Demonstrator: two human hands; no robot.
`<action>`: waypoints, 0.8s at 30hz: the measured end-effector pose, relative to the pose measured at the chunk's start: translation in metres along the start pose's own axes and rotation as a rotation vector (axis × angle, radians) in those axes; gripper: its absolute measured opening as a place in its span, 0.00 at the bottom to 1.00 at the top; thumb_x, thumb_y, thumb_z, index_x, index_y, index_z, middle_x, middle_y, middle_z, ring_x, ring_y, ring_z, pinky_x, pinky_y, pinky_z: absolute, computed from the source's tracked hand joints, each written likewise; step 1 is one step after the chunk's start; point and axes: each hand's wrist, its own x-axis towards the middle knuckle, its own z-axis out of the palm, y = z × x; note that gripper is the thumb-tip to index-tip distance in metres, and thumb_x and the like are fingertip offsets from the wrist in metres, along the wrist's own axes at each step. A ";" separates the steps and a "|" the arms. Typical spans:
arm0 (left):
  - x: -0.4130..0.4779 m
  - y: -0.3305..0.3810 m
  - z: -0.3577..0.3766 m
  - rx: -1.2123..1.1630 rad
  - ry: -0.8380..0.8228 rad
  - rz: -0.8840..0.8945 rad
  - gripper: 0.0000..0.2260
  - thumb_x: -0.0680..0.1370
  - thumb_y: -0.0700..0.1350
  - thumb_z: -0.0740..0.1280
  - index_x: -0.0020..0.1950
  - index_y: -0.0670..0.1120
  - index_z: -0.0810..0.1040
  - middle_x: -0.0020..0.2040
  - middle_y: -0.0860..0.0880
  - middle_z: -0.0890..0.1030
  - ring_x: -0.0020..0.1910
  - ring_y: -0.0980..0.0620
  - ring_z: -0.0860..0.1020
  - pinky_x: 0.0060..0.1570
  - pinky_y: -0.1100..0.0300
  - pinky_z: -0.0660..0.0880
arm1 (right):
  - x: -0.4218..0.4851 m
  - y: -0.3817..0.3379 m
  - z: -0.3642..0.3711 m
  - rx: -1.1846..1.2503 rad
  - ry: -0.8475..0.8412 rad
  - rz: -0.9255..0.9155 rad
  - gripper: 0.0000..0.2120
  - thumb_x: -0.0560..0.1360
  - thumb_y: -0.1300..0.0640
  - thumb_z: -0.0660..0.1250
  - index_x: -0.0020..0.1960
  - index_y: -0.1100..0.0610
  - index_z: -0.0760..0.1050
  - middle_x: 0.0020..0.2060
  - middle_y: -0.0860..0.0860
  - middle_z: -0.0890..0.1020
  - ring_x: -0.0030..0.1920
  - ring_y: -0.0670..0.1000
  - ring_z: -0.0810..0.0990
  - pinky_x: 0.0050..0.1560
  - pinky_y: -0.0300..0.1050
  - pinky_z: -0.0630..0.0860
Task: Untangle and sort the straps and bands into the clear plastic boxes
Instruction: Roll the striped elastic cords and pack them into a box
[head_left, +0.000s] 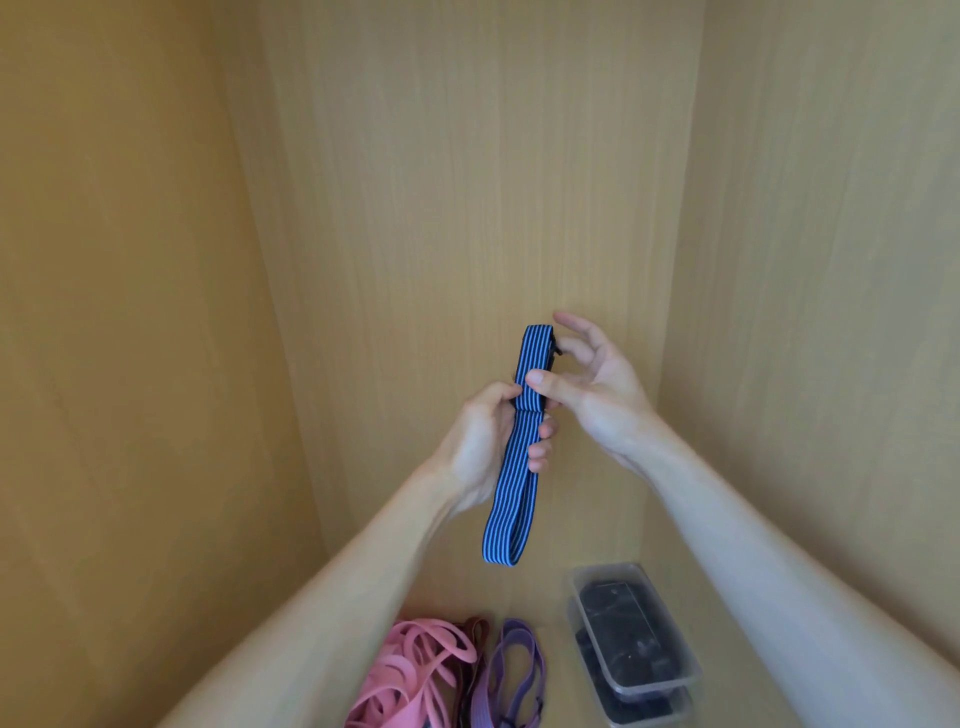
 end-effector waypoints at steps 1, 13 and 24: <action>0.000 0.000 0.000 0.025 0.002 -0.001 0.14 0.82 0.48 0.48 0.58 0.41 0.66 0.36 0.45 0.69 0.28 0.51 0.65 0.29 0.59 0.65 | -0.001 -0.002 -0.001 -0.008 -0.011 -0.012 0.34 0.74 0.69 0.72 0.74 0.52 0.63 0.63 0.47 0.78 0.32 0.58 0.80 0.29 0.47 0.77; -0.003 0.004 -0.001 0.180 0.097 0.024 0.15 0.85 0.42 0.49 0.54 0.39 0.74 0.38 0.45 0.82 0.33 0.48 0.75 0.35 0.60 0.77 | -0.005 -0.009 0.000 -0.334 -0.063 -0.199 0.31 0.73 0.75 0.70 0.64 0.46 0.68 0.51 0.52 0.77 0.41 0.48 0.82 0.42 0.48 0.81; 0.001 0.000 -0.005 0.219 0.237 0.033 0.14 0.85 0.39 0.53 0.55 0.35 0.77 0.37 0.43 0.83 0.35 0.48 0.81 0.37 0.58 0.78 | -0.011 -0.013 -0.001 -0.818 -0.078 -0.375 0.28 0.74 0.67 0.69 0.59 0.39 0.64 0.50 0.45 0.81 0.34 0.52 0.82 0.43 0.49 0.77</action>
